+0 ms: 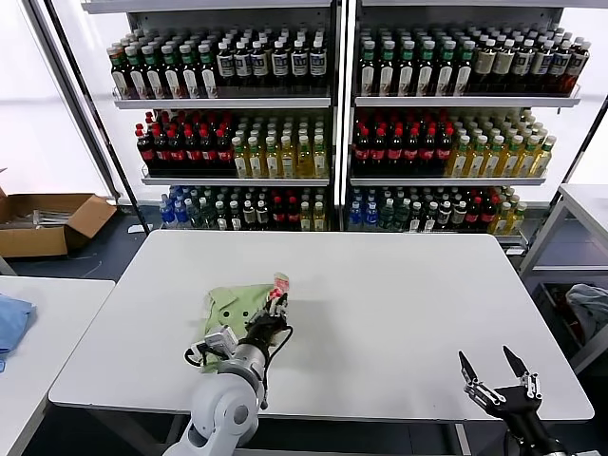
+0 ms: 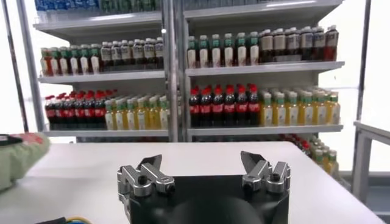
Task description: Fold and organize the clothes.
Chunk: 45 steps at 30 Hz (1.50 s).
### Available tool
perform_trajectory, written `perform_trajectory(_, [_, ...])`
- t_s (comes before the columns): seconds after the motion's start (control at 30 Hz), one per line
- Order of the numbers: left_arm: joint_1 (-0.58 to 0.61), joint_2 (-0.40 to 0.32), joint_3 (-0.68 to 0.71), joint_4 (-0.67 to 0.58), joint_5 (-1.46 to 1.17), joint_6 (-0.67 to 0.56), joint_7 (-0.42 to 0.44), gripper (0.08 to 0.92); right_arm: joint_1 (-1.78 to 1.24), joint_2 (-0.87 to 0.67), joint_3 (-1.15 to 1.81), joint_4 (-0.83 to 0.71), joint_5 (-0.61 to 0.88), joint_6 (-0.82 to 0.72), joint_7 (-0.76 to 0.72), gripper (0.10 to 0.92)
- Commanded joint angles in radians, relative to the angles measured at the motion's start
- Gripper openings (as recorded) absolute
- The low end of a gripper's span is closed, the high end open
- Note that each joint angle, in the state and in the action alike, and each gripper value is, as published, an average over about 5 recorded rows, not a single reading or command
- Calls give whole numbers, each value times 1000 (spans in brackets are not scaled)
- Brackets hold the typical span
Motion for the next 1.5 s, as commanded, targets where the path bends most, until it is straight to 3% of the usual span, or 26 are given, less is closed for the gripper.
perform_trajectory(0.03, [31,104,1,-134,-222,5,91,342,226,-121,-289,-11,48,-223,172,823])
perform_trajectory(0.23, [35,289,-199,-100,-90,-10,223,515,553,-159,-669,-119,196,-336,324,823])
perform_trajectory(0.37, [58,357,-313,-71,-5,-28,285,628,709,-151,-867,-254,213,-366,357,823])
perform_trajectory(0.6, [127,343,-395,-120,-2,-35,283,805,883,-113,-1060,-406,212,-429,380,823])
perform_trajectory(0.8, [180,300,-414,-171,-5,-31,280,822,928,-96,-1087,-451,222,-526,414,796])
perform_trajectory(1.2, [175,289,-414,-189,-28,-26,268,823,864,-130,-1007,-360,172,-525,401,462])
perform_trajectory(1.5, [162,295,-412,-171,-33,-26,270,823,699,-368,-774,-226,37,-426,210,203])
